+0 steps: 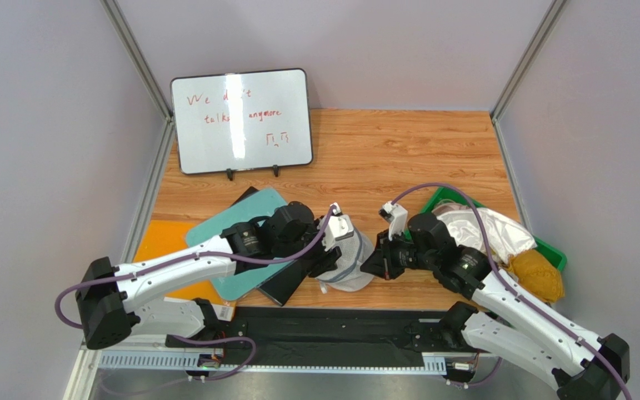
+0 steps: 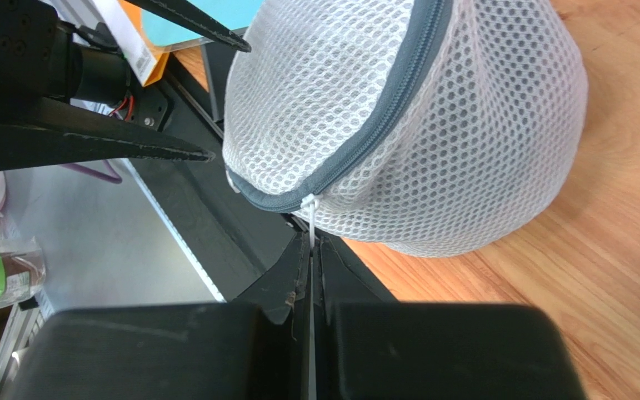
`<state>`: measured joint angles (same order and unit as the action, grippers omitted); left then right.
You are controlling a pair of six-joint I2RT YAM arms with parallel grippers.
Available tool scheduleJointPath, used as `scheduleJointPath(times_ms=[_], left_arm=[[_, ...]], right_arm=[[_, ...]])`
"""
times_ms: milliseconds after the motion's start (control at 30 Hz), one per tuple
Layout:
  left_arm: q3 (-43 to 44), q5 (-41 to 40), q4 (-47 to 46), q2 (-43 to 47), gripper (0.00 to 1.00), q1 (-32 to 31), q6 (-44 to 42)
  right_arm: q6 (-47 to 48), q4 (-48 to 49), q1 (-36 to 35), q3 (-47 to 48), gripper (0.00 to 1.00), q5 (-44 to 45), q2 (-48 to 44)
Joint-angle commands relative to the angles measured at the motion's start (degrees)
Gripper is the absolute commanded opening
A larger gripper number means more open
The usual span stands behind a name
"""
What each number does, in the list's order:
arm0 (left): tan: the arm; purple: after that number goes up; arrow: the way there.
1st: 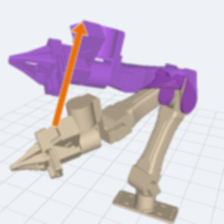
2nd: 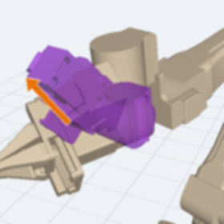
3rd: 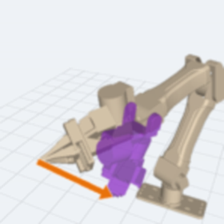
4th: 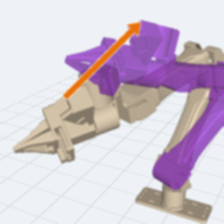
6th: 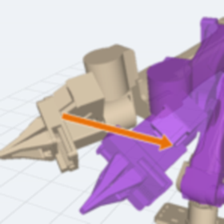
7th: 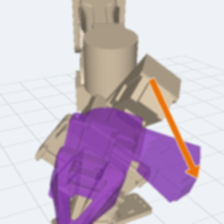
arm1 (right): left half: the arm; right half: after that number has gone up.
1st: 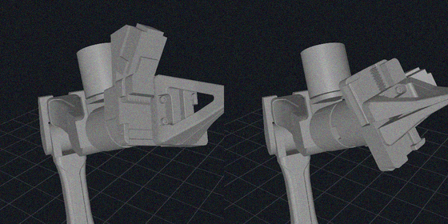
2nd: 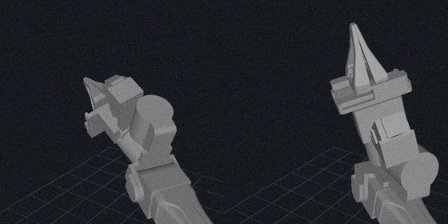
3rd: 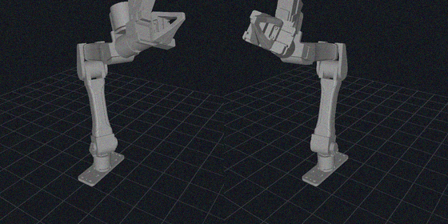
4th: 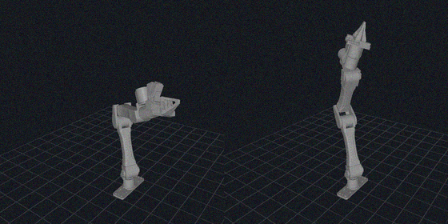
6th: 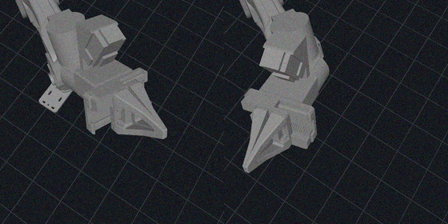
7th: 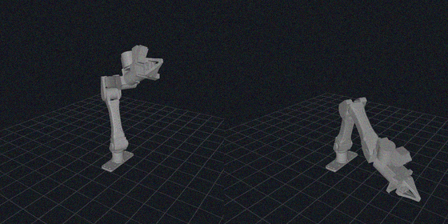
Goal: Unzip the laundry bag and remove the bra
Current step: Unzip the laundry bag at the center of the board.
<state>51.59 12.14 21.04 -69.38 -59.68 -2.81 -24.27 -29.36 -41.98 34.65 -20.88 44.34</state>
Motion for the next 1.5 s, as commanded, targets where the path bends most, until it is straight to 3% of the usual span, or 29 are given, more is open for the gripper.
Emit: scheduleJointPath(times_ms=[0,100,733,1000,1333,1433,1467], left_arm=[[2.0,2.2,-1.6,2.9,0.61,-1.9,2.5],[2.4,2.7,-3.7,2.9,0.69,-3.2,3.8],[0.7,-4.8,-11.9,-4.4,0.69,-5.4,6.3],[-0.4,-5.1,-12.4,-5.0,0.41,-5.4,7.4],[-1.6,-4.8,-11.5,-4.3,0.24,-5.4,7.1],[-1.9,-4.8,-11.5,-3.9,0.16,-5.4,7.0],[-2.1,-4.7,-11.5,-3.8,0.09,-5.4,6.9]], right_arm=[[-3.1,3.7,-2.3,0.2,0.0,1.8,-1.7],[-3.9,4.0,-3.7,0.0,0.0,2.9,-2.1],[-4.2,4.8,-5.9,0.7,0.0,2.6,-2.5],[-3.2,3.5,-5.9,1.1,0.0,4.0,-2.7],[-3.0,1.2,-5.9,1.5,0.0,9.5,-1.8],[-2.7,0.8,-5.9,2.0,0.0,11.0,-1.4],[-2.7,0.8,-5.9,2.1,0.0,11.3,-1.3]])
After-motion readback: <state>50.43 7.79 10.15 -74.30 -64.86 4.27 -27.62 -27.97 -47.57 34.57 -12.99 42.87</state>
